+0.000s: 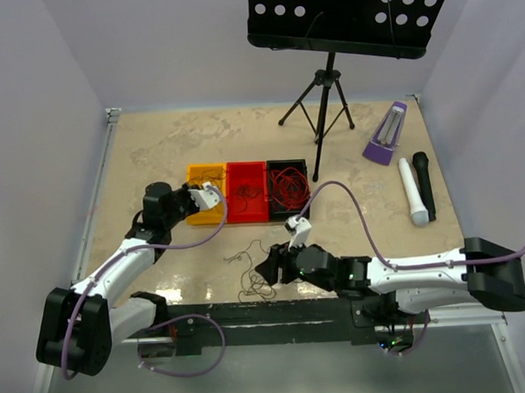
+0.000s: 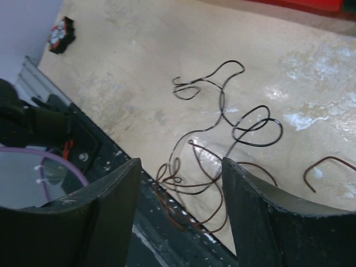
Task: Untangle the cables
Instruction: Place the cable in the bin.
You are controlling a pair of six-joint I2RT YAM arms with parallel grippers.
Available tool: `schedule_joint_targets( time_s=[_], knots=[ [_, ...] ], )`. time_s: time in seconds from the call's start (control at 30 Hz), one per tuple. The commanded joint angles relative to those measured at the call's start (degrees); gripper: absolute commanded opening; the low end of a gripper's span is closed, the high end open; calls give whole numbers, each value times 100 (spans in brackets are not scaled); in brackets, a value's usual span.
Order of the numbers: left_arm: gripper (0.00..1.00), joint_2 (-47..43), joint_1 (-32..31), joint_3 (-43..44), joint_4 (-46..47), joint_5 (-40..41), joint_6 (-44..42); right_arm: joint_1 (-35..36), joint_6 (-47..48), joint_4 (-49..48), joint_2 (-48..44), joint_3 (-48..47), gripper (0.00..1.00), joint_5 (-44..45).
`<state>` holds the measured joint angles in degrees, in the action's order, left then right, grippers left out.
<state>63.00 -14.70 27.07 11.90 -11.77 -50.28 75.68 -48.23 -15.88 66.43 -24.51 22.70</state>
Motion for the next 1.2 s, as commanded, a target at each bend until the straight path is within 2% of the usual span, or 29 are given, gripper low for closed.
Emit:
schedule_joint_targets(
  time_s=[0.0,0.13,0.27,0.43,0.53,0.73,0.87,1.07,1.17],
  knots=[
    [0,-69,125,342,-320,-88,791,-18,155,207,-727,-325,66,-205],
    [0,-104,143,396,-689,-422,950,-211,410,831,-1044,-1010,69,-81],
    [0,-121,143,299,-610,-484,1003,-614,577,1043,-844,-1617,68,-116],
    [0,-253,151,123,-469,-449,1266,-1896,613,377,315,-2092,63,-677],
    [0,-306,222,97,-426,-387,1643,-2416,726,-90,1482,-2627,63,-1214],
    [0,-131,336,185,-232,-63,2418,-2734,771,-442,3497,-4165,66,-1795],
    [0,-130,362,185,-223,-62,2523,-2822,508,-1004,3938,-4378,65,-1971],
    [0,1,363,-26,171,-589,2778,-2831,244,-1338,4255,-4597,57,-2190],
    [17,72,362,-123,321,-800,2875,-2822,217,-1392,4343,-4659,52,-2208]
  ],
)
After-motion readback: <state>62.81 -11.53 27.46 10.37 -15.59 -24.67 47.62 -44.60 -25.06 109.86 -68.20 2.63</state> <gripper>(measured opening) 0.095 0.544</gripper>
